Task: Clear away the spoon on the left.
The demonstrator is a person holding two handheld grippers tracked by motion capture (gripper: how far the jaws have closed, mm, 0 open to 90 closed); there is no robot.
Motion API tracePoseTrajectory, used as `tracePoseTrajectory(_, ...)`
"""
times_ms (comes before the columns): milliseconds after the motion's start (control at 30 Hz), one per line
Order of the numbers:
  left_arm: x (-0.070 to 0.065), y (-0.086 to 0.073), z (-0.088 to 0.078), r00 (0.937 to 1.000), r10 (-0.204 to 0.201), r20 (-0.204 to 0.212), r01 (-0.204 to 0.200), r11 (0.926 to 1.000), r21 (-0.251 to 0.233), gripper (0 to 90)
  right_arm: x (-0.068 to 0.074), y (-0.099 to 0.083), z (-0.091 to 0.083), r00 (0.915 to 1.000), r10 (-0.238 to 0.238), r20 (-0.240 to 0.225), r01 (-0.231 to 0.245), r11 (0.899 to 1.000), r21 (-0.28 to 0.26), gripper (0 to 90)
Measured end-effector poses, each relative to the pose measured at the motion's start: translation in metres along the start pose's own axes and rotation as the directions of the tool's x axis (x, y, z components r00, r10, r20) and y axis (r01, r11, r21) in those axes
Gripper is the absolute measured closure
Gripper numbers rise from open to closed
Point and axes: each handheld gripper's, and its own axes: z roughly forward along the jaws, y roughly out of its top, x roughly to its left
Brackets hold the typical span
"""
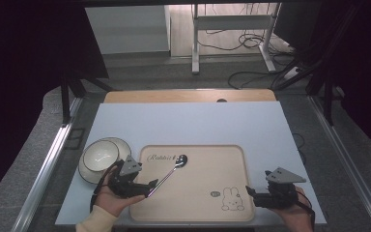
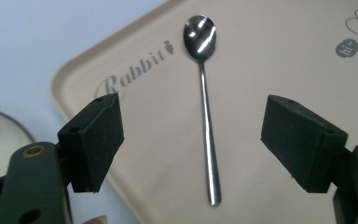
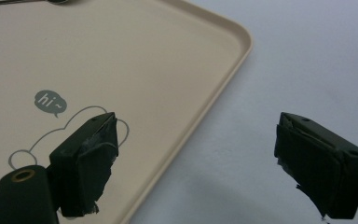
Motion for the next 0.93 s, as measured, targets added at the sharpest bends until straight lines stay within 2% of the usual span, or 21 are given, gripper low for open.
tracePoseTrajectory(100,0.004,-0.007,-0.011,0.9998,-0.004,-0.022,0.003,0.9997,-0.024,21.7,0.000,0.001,-0.003,1.0000,-0.001,0.008,0.001,1.000,-0.015,13.7)
tracePoseTrajectory(133,0.007,-0.014,-0.019,0.9993,-0.010,-0.035,0.009,0.9993,-0.037,21.9,0.001,0.001,-0.003,1.0000,-0.002,0.008,0.002,1.000,-0.016,13.7)
tracePoseTrajectory(400,0.011,-0.035,-0.037,0.9968,-0.016,-0.078,0.012,0.9983,-0.057,22.8,0.003,0.002,-0.002,0.9999,-0.011,0.007,0.011,1.000,-0.010,13.7)
tracePoseTrajectory(533,0.013,-0.039,-0.037,0.9964,-0.015,-0.083,0.010,0.9987,-0.050,23.0,0.003,0.001,0.000,0.9999,-0.009,0.007,0.009,1.000,-0.001,13.8)
tracePoseTrajectory(700,0.011,-0.037,-0.034,0.9970,-0.006,-0.078,0.002,0.9988,-0.048,23.1,0.002,0.000,0.001,0.9999,-0.011,0.007,0.011,1.000,0.002,13.7)
tracePoseTrajectory(933,0.012,-0.033,-0.033,0.9966,-0.013,-0.082,0.009,0.9987,-0.051,22.9,-0.003,0.000,0.001,0.9998,0.016,0.009,-0.016,1.000,-0.012,13.5)
